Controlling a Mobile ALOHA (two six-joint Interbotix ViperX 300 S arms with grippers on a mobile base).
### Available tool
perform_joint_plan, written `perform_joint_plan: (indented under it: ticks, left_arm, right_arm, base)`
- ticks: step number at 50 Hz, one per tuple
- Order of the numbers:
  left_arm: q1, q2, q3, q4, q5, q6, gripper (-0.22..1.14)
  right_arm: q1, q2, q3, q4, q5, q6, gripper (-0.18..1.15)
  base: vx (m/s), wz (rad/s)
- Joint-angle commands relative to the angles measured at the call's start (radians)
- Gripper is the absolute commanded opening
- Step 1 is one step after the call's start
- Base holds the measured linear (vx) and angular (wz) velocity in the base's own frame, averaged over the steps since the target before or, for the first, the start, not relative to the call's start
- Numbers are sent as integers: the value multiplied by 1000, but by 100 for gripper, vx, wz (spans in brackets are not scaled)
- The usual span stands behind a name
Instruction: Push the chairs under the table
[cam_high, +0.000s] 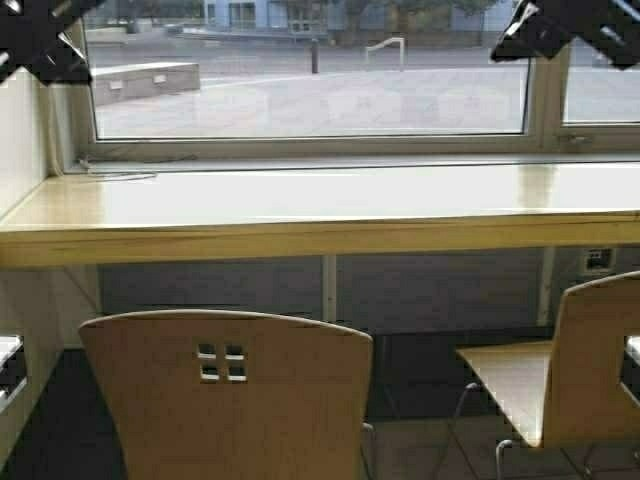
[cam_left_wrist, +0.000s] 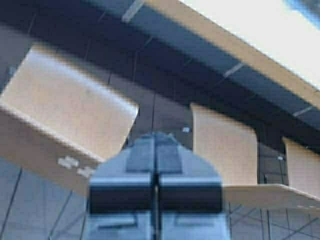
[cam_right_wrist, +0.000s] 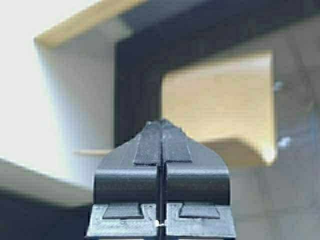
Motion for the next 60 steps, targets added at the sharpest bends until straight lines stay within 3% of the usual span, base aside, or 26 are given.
perform_joint_plan:
  ticks: [1,8,15,19,28,32,46,60]
  left_arm:
    - [-57,186,-78,-74,-41,-43,5]
    - [-132,403,-141,-161,-49,-95,12]
    - [-187,552,-222,-235,-49,-140,29]
    - [-198,612,-262,-264,-49,-156,43]
    - [-198,678,-311,-334,-52,-179,84]
    - [-198,696,-322,-374,-46,-190,99]
    - [-190,850,-407,-568,0,-201,101]
    - [-109,1017,-580,-591,84,-196,101]
  right_arm:
    - [31,192,-26,115,-20,-2,5]
    - [48,397,-20,239,-77,-2,5]
    - [55,548,-78,350,-121,-2,10]
    - [55,643,-117,394,-118,-2,25]
    - [54,795,-210,529,35,2,83]
    - [46,831,-252,592,87,3,99]
    - [81,925,-383,1042,14,3,100]
    - [115,1089,-540,1170,8,5,100]
  base:
    - [8,30]
    - [8,28]
    - [7,24]
    - [6,19]
    - [5,12]
    - [4,8]
    - [3,3]
    - [1,-2]
